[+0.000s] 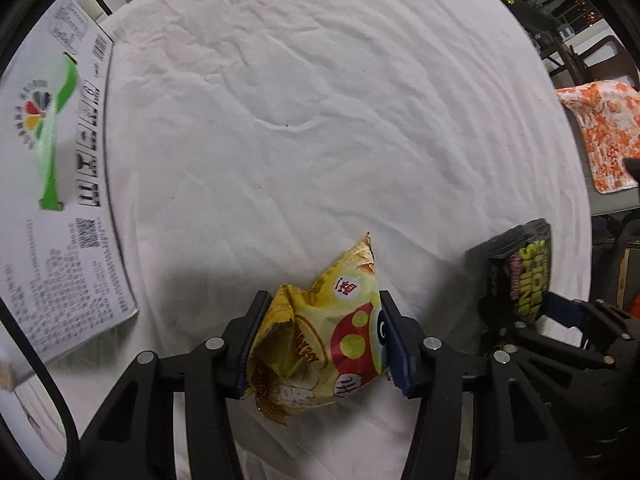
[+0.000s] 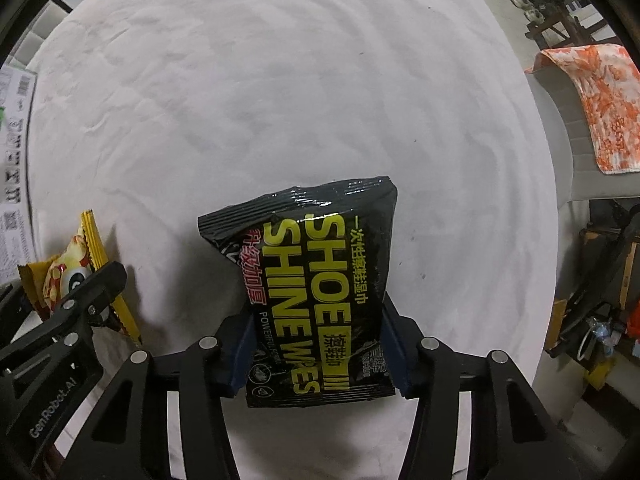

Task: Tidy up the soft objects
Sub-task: 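Carry both packages into the box and open both tools to release them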

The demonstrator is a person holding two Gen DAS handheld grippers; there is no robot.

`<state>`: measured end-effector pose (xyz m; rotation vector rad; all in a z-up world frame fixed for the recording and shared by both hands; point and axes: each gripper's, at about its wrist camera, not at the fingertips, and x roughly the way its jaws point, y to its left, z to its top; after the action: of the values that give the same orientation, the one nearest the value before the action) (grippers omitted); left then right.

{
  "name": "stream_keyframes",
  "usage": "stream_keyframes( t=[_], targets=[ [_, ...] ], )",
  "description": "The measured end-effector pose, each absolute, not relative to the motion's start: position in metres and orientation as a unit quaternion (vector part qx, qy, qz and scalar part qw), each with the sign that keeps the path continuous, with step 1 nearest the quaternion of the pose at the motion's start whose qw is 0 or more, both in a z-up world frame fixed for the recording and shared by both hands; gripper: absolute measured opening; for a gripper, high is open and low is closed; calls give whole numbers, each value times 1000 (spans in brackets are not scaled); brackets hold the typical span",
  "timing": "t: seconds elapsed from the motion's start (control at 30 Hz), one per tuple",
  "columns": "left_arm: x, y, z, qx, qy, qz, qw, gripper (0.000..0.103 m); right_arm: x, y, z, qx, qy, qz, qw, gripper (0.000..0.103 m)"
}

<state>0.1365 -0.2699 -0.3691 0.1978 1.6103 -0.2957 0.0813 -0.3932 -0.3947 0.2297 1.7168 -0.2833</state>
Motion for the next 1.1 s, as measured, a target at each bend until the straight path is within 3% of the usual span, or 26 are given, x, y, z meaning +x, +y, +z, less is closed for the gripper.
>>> stream_keyframes(
  t=[0.43, 0.73, 1.1],
  targets=[
    [109, -246, -263, 61, 654, -165, 736, 49, 70, -350, -290, 98, 694, -85, 708, 56],
    [117, -180, -181, 44, 593, -154, 789, 49, 87, -311, -188, 82, 646, -33, 758, 56],
    [127, -77, -119, 10, 551, -103, 828, 49, 103, -202, -131, 67, 622, 60, 778, 56]
  ],
)
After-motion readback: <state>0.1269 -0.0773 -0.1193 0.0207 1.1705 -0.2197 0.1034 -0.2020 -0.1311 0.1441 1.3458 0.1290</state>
